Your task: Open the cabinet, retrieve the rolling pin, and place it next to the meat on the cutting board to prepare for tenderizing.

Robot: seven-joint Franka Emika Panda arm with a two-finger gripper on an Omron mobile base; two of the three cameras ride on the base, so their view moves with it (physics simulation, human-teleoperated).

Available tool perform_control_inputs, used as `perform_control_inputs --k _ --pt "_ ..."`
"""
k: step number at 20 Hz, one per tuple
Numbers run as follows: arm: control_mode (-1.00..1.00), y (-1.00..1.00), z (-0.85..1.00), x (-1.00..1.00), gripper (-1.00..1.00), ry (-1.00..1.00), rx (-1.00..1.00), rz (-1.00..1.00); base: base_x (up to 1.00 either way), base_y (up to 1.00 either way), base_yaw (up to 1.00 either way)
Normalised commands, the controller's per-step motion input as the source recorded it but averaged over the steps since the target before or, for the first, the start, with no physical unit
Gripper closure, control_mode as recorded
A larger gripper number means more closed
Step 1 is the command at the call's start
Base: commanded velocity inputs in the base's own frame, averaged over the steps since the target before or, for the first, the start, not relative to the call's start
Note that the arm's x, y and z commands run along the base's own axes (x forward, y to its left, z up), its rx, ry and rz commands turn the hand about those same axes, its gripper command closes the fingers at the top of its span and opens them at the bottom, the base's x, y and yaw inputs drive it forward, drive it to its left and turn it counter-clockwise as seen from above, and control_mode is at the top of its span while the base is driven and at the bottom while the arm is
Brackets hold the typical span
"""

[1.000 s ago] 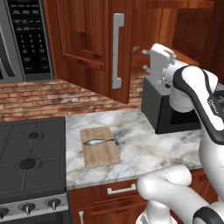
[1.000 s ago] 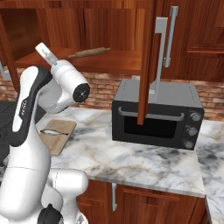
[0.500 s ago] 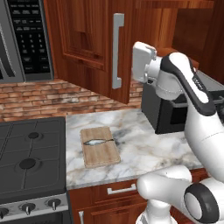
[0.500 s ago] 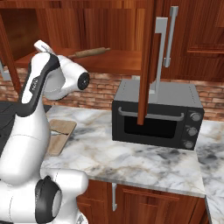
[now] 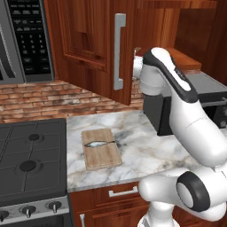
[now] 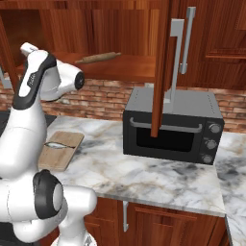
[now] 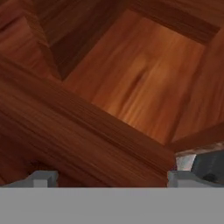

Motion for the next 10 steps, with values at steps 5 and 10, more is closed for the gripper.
perform_control_inputs --k 5,10 --pt "-1.00 0.85 0.00 -0.13 -1.00 0.00 -0.05 0.14 0.00 0.00 0.00" --pt "-1.00 0.92 0.00 -0.25 -1.00 0.00 -0.08 0.14 0.00 0.00 0.00"
